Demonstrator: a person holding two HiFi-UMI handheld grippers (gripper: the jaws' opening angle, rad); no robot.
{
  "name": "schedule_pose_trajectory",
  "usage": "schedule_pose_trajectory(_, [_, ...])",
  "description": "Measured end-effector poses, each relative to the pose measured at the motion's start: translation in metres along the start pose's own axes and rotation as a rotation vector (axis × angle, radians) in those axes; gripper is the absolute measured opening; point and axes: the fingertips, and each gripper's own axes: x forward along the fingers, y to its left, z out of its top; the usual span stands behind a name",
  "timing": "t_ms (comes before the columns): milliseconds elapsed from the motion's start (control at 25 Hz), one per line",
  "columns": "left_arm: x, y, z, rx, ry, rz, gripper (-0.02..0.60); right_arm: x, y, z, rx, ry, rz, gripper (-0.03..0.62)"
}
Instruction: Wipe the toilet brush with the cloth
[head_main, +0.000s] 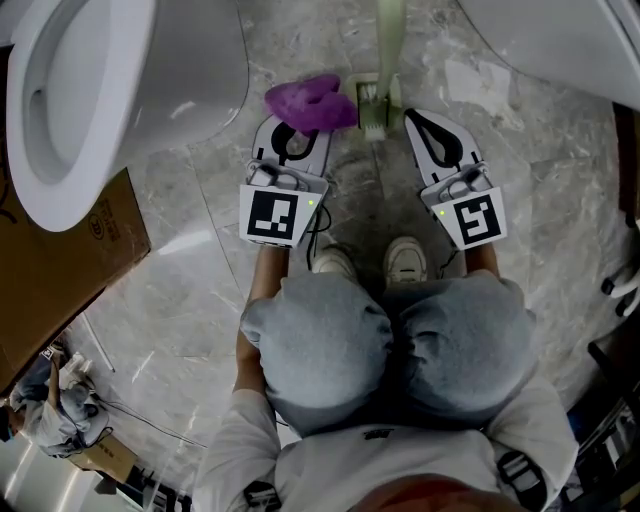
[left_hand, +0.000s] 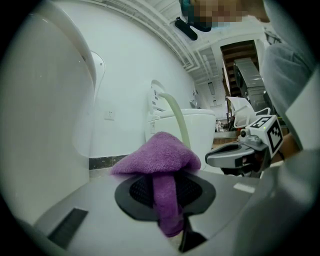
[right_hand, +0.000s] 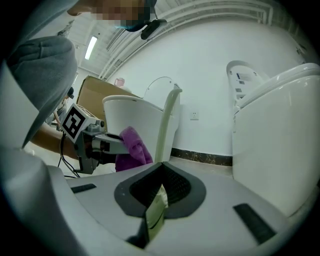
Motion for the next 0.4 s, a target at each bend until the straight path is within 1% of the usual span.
schedule_pose_trajectory(400, [0.0076, -0.0027, -0.0021, 0.015, 0.001, -0.008, 0.075, 0.001, -0.0079, 0.0081, 0.008, -0.026, -0.014, -0.005])
